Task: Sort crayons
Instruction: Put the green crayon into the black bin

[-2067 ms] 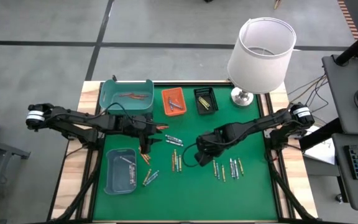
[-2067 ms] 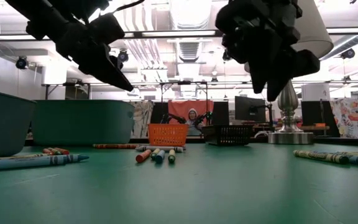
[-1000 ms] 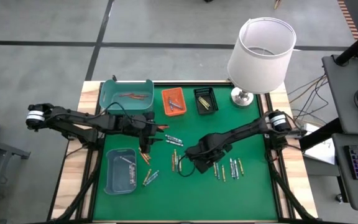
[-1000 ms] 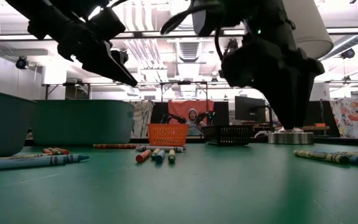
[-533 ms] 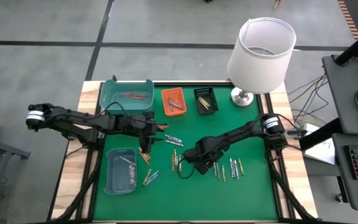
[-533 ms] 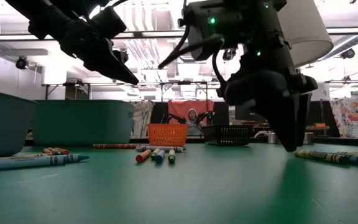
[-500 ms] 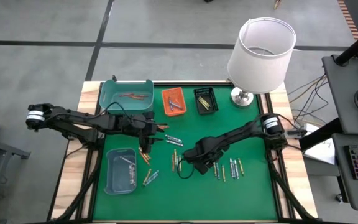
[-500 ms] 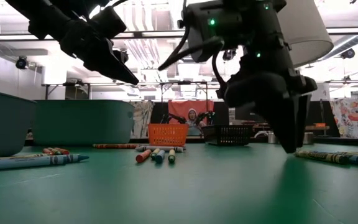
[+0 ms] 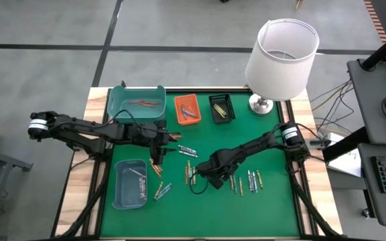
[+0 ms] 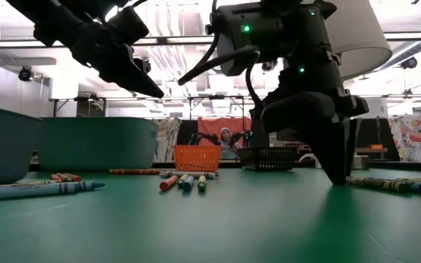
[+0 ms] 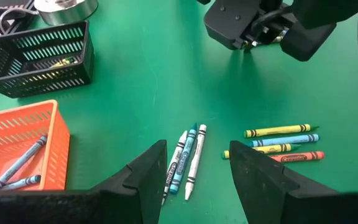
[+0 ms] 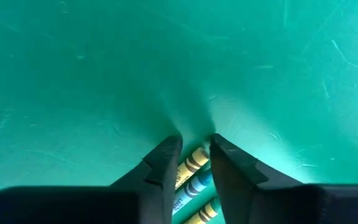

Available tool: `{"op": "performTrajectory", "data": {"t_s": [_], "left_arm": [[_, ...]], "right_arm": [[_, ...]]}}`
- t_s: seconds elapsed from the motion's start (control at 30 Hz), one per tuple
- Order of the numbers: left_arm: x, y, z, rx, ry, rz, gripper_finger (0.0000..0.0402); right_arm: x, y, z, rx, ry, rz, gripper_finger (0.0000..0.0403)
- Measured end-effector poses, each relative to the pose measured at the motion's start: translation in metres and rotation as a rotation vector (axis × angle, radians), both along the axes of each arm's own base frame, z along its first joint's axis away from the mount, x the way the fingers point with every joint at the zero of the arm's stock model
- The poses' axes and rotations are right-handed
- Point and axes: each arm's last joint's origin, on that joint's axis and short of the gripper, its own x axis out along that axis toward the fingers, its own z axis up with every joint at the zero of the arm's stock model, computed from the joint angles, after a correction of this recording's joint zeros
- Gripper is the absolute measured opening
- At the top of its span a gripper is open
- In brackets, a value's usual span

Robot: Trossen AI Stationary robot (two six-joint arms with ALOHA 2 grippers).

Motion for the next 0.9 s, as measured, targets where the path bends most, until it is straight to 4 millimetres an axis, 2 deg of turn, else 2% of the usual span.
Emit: {"op": "performTrajectory", "data": {"t_s": [0.23, 0.53, 0.77, 0.9], "left_arm": [[0.000, 0.000, 0.000, 0.010, -0.002, -0.007, 0.0157], [0.000, 0.001, 0.001, 0.029, -0.006, 0.004, 0.0157], [0.000, 0.001, 0.001, 0.018, -0.007, 0.030, 0.0157], [0.001, 0.001, 0.001, 0.013, -0.011, 0.033, 0.0157]], "right_arm": [[0.002, 0.001, 0.000, -0.004, -0.018, 0.000, 0.0039], [0.003, 0.000, 0.000, -0.026, -0.042, 0.016, 0.0034], [0.006, -0.003, 0.013, -0.057, -0.119, 0.018, 0.0034], [0.008, -0.004, 0.029, -0.053, -0.153, 0.017, 0.0034]]}}
